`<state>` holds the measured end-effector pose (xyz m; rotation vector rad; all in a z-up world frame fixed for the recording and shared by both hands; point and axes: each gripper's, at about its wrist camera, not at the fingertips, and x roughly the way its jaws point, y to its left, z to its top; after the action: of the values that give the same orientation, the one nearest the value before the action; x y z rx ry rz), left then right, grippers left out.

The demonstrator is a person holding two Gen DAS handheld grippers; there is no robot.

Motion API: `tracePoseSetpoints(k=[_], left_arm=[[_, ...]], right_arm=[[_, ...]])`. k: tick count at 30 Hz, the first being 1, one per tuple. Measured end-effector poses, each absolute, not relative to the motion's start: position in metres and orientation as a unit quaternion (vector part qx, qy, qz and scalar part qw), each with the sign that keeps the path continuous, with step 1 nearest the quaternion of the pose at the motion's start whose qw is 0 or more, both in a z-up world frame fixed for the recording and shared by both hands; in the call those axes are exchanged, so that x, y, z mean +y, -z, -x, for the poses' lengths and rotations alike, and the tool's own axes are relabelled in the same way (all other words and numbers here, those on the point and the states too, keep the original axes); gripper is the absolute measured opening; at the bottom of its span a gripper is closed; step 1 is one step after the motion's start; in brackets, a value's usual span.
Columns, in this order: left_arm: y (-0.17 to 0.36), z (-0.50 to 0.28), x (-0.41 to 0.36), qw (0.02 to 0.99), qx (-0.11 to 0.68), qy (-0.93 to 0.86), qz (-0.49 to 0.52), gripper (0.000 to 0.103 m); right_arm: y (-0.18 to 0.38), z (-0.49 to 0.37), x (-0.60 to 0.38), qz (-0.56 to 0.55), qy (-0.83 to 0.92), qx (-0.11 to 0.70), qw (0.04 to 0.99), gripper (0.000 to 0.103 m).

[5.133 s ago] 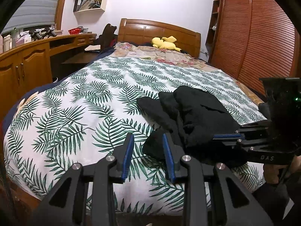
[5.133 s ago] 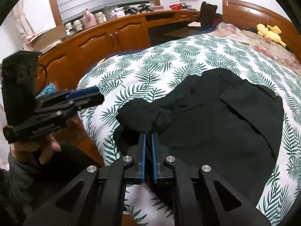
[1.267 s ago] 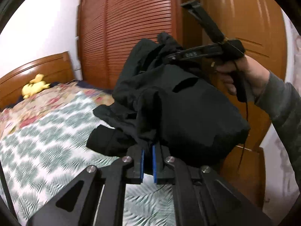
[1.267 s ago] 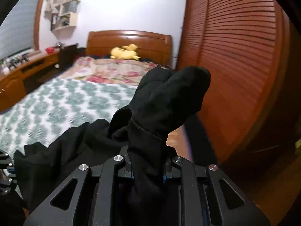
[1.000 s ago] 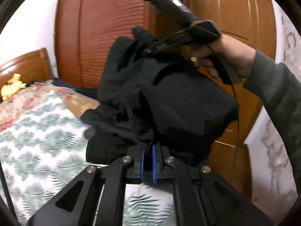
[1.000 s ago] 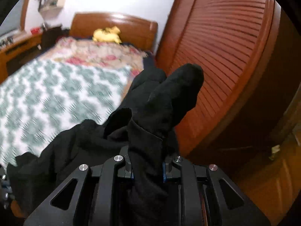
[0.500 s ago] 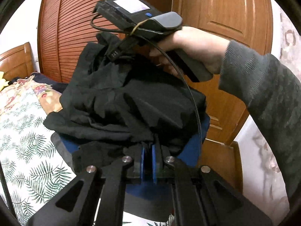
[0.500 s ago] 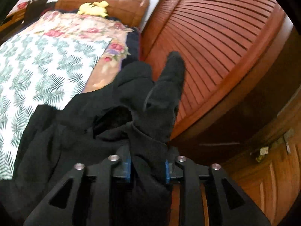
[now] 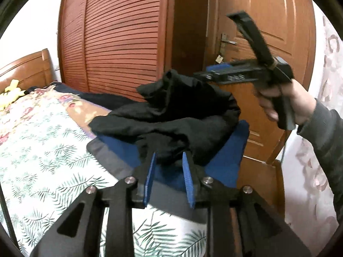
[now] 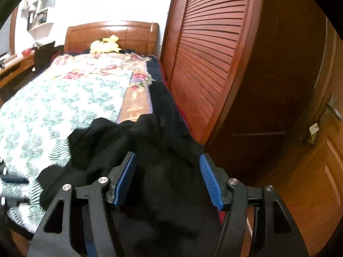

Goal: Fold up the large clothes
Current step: 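Carry the coat bundle with the right tool onto the blue clothes stack, then open the right tool and release the coat on the stack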

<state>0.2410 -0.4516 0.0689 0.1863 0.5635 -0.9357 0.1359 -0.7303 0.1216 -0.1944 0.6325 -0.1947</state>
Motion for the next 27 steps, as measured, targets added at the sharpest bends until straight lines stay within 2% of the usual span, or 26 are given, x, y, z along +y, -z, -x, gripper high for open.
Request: tracePoseSetpoints(k=[10, 24, 27], left_arm=[[-0.078, -0.224, -0.388, 0.868, 0.269, 0.411, -0.070, 0.029], [-0.094, -0.197, -0.272, 0.913, 0.246, 0.318, -0.068, 0.029], [-0.090, -0.189, -0.247, 0.920, 0.246, 0.297, -0.065, 0.029]], right_arm=[[-0.118, -0.112, -0.688, 0.066, 0.085, 0.283, 0.953, 0.063], [-0.090, -0.088, -0.563, 0.031, 0.066, 0.237, 0.969, 0.064], [-0.082, -0.086, -0.534, 0.028, 0.051, 0.235, 0.970, 0.067]])
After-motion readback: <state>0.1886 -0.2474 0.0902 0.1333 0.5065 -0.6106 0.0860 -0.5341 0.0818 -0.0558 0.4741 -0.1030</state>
